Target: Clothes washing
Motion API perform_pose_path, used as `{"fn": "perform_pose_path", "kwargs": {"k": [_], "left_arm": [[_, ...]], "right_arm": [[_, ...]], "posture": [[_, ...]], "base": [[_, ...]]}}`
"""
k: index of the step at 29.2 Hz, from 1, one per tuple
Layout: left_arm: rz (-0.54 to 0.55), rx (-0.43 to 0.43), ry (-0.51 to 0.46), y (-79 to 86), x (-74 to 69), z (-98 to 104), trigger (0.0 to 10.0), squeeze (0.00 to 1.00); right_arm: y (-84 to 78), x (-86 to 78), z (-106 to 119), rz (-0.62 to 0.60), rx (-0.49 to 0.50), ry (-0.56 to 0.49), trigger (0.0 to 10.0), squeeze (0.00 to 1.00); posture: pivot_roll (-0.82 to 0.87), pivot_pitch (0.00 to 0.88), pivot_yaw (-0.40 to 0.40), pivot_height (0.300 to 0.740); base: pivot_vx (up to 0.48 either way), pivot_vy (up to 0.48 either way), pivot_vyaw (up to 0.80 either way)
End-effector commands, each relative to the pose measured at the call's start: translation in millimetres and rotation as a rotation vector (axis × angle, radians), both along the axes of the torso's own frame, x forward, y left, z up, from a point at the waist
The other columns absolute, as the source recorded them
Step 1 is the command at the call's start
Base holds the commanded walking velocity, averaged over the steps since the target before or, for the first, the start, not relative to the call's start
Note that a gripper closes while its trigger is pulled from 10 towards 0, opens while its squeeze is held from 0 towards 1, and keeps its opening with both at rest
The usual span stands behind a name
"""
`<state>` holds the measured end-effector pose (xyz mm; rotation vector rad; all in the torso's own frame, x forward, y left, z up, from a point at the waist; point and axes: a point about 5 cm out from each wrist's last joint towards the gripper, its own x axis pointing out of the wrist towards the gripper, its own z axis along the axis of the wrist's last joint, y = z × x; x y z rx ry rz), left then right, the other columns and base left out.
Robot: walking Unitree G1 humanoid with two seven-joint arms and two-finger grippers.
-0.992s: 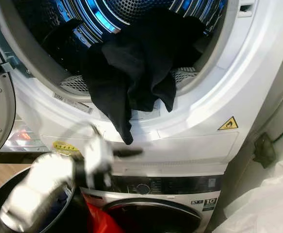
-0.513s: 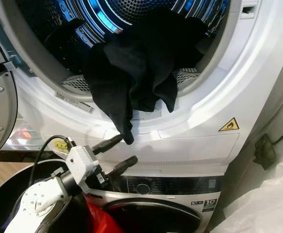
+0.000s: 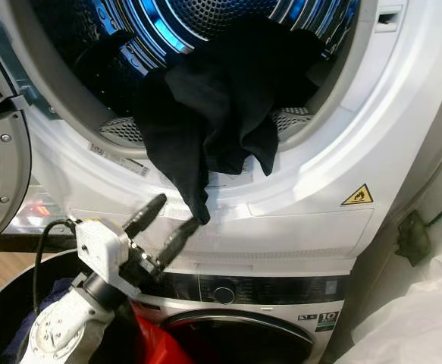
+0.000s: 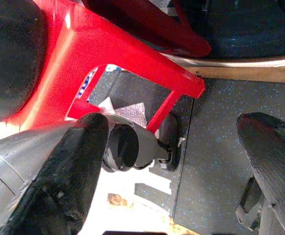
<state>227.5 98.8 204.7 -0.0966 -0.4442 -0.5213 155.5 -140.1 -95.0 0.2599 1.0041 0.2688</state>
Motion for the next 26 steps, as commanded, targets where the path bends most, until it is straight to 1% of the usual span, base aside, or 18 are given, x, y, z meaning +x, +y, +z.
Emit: {"fn": "perform_pose_path", "kwargs": {"k": [1, 2, 3, 5, 7, 8, 9, 13, 16, 18, 19, 20, 21, 22, 23, 24, 25, 26], "left_arm": [[0.011, -0.019, 0.038, 3.0, 4.9, -4.0, 10.0, 0.00], [-0.007, -0.041, 0.068, 1.8, 7.7, -7.3, 10.0, 0.00], [-0.011, -0.047, 0.076, 1.4, 8.4, -8.2, 10.0, 0.00], [-0.037, -0.123, 0.163, 1.9, 16.2, -13.4, 10.0, 0.00], [-0.049, -0.192, 0.195, 4.3, 22.5, -11.4, 10.0, 0.00], [-0.042, -0.199, 0.189, 6.8, 26.7, -9.4, 10.0, 0.00], [-0.039, -0.195, 0.185, 7.2, 27.5, -9.1, 10.0, 0.00], [-0.042, -0.225, 0.201, 10.0, 34.3, -8.8, 10.0, 0.00], [-0.082, -0.271, 0.232, 9.0, 41.0, -6.1, 10.0, 0.00], [-0.162, -0.271, 0.240, 3.4, 44.2, -2.8, 10.0, 0.00], [-0.162, -0.271, 0.240, 3.4, 44.2, -2.8, 10.0, 0.00], [-0.200, -0.263, 0.248, 0.6, 44.9, -1.0, 10.0, 0.00], [-0.293, -0.269, 0.261, -5.1, 42.4, 3.1, 10.0, 0.00], [-0.322, -0.272, 0.264, -6.8, 41.3, 4.3, 10.0, 0.00], [-0.371, -0.243, 0.262, -10.2, 38.5, 5.2, 10.0, 0.00], [-0.395, -0.219, 0.260, -11.9, 37.0, 5.3, 10.0, 0.00], [-0.449, -0.185, 0.254, -15.1, 33.2, 6.6, 10.0, 0.00], [-0.458, -0.181, 0.253, -15.5, 32.6, 7.1, 10.0, 0.00]], "right_arm": [[3.6, -1.6, -0.7, 0.009, 0.004, 0.005, 10.0, 0.00], [3.2, -0.4, -0.3, 0.009, 0.002, 0.001, 10.0, 0.00], [3.1, -0.2, -0.2, 0.008, 0.001, 0.000, 10.0, 0.00], [2.1, 2.4, 0.8, 0.006, -0.001, -0.004, 10.0, 0.00], [1.7, 3.5, 1.2, 0.010, -0.006, -0.006, 10.0, 0.00], [1.4, 3.9, 1.3, 0.009, -0.007, -0.007, 10.0, 0.00], [1.3, 4.0, 1.4, 0.008, -0.007, -0.007, 10.0, 0.00], [1.0, 4.5, 1.5, 0.007, -0.009, -0.008, 10.0, 0.00], [0.7, 5.0, 1.7, 0.008, -0.011, -0.008, 10.0, 0.00], [1.1, 5.6, 1.9, 0.012, -0.012, -0.010, 10.0, 0.00], [1.1, 5.6, 1.9, 0.012, -0.012, -0.010, 10.0, 0.00], [1.4, 5.8, 2.0, 0.014, -0.013, -0.011, 10.0, 0.00], [1.8, 6.1, 2.1, 0.016, -0.014, -0.011, 10.0, 0.00], [1.8, 6.2, 2.1, 0.017, -0.014, -0.012, 10.0, 0.00], [1.8, 6.4, 2.2, 0.018, -0.014, -0.012, 10.0, 0.00], [1.9, 6.7, 2.3, 0.019, -0.014, -0.013, 10.0, 0.00], [2.1, 7.3, 2.6, 0.021, -0.015, -0.015, 10.0, 0.00], [2.1, 7.5, 2.7, 0.022, -0.015, -0.015, 10.0, 0.00]], "posture": [[0.07, 0.000, 0.119, 0.740], [0.07, 0.000, 0.119, 0.740], [0.07, 0.000, 0.119, 0.740], [0.07, 0.000, 0.118, 0.740], [0.06, 0.000, 0.117, 0.740], [0.06, 0.000, 0.117, 0.740], [0.06, 0.000, 0.117, 0.740], [0.06, 0.000, 0.116, 0.740], [0.06, 0.000, 0.113, 0.740], [0.06, 0.000, 0.111, 0.740], [0.06, 0.000, 0.111, 0.740], [0.06, 0.000, 0.110, 0.740], [0.06, 0.000, 0.110, 0.740], [0.06, 0.000, 0.111, 0.740], [0.06, 0.000, 0.109, 0.740], [0.06, 0.000, 0.110, 0.740], [0.06, 0.000, 0.110, 0.740], [0.06, 0.000, 0.110, 0.740]], "base": [[0.000, 0.000, 0.00], [0.000, 0.000, 0.00], [0.000, 0.000, 0.00], [0.000, 0.000, 0.00], [0.000, 0.000, 0.00], [0.000, 0.000, 0.00], [0.000, 0.000, 0.00], [0.000, 0.000, 0.00], [0.000, 0.000, 0.00], [0.000, 0.000, 0.00], [0.000, 0.000, 0.00], [0.000, 0.000, 0.00], [0.000, 0.000, 0.00], [0.000, 0.000, 0.00], [0.000, 0.000, 0.00], [0.000, 0.000, 0.00], [0.000, 0.000, 0.00], [0.000, 0.000, 0.00]]}}
